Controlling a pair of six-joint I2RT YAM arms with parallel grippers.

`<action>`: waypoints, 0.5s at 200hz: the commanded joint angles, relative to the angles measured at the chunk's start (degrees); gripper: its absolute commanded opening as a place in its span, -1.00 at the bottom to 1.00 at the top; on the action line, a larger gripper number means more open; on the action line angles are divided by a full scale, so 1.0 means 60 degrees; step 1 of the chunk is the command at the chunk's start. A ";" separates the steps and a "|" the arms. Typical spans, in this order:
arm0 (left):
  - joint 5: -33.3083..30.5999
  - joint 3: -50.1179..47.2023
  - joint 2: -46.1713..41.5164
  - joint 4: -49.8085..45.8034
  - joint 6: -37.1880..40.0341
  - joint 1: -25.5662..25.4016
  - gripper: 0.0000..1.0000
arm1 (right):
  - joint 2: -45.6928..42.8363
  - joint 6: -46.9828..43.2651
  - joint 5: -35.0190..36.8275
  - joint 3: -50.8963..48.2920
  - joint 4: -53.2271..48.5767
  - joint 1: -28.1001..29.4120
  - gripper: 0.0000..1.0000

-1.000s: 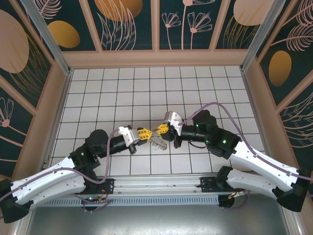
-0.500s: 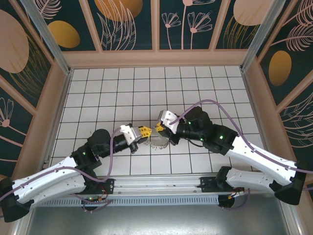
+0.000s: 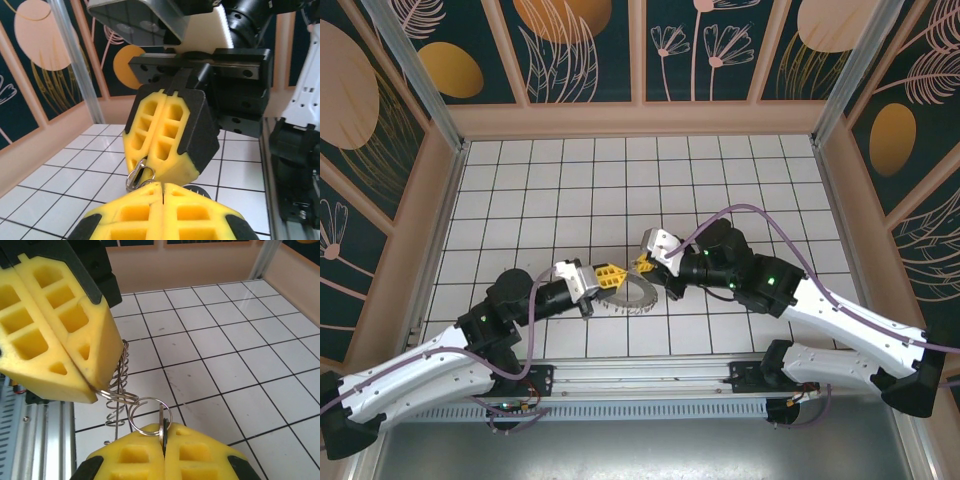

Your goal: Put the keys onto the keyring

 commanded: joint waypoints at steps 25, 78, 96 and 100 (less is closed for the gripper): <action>0.1341 0.0134 -0.0185 0.0961 -0.0273 -0.0056 -1.00 | -0.0120 0.0092 -0.0985 -0.0285 0.0462 0.0124 -1.00; 0.1410 0.0265 -0.0244 0.0971 -0.0249 -0.0049 -1.00 | 0.0145 -0.0011 -0.1340 -0.0527 0.0269 0.0431 -1.00; 0.1518 0.0280 -0.0182 0.1047 -0.0294 -0.0047 -1.00 | 0.0202 -0.0068 -0.1448 -0.0550 0.0373 0.0457 -1.00; 0.1537 0.0286 -0.0163 0.1053 -0.0292 -0.0046 -1.00 | 0.0202 -0.0069 -0.1497 -0.0553 0.0419 0.0449 -1.00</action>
